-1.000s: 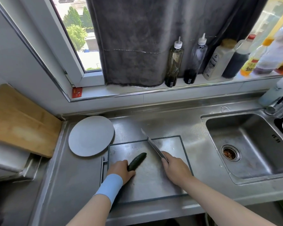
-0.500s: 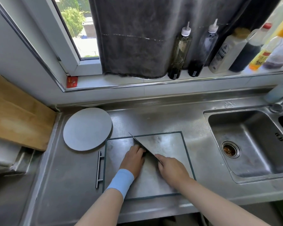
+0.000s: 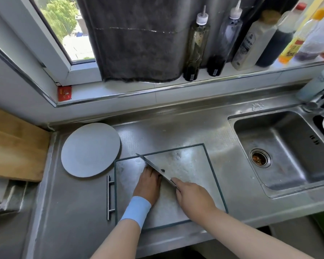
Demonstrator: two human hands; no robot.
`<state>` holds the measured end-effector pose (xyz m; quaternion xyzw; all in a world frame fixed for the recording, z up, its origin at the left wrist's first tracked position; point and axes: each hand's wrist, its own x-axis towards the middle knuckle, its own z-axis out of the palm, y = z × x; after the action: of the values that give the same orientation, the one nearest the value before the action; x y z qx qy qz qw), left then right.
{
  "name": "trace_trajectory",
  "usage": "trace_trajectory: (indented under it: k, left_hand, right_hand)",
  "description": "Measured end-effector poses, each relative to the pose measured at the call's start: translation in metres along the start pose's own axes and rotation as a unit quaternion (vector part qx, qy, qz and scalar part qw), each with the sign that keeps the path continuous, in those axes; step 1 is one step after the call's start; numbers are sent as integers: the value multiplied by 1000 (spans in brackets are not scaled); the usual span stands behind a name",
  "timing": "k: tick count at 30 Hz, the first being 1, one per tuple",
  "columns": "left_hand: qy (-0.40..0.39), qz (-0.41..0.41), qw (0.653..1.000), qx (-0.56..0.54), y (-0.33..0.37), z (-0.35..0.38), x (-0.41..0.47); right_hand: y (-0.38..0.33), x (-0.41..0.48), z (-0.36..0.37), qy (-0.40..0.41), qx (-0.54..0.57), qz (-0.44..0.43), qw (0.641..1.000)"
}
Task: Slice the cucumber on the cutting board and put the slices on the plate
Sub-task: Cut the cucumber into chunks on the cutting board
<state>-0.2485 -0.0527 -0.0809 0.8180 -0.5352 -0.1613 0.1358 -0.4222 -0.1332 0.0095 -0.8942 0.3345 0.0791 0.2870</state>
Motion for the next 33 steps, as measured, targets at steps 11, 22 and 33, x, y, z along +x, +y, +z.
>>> trace_trajectory:
  k: [11,22,33]
  left_hand:
    - [50,-19,994,-94,12,-10,0]
    - [64,-5,994,-88,6,0,2]
    - [69,6,993,-98,5,-5,1]
  right_hand:
    - [4,2,-4,-3,21,16,1000]
    - [15,23,-5,-29,147,45,988]
    - [4,55,-11,-40,195,46,979]
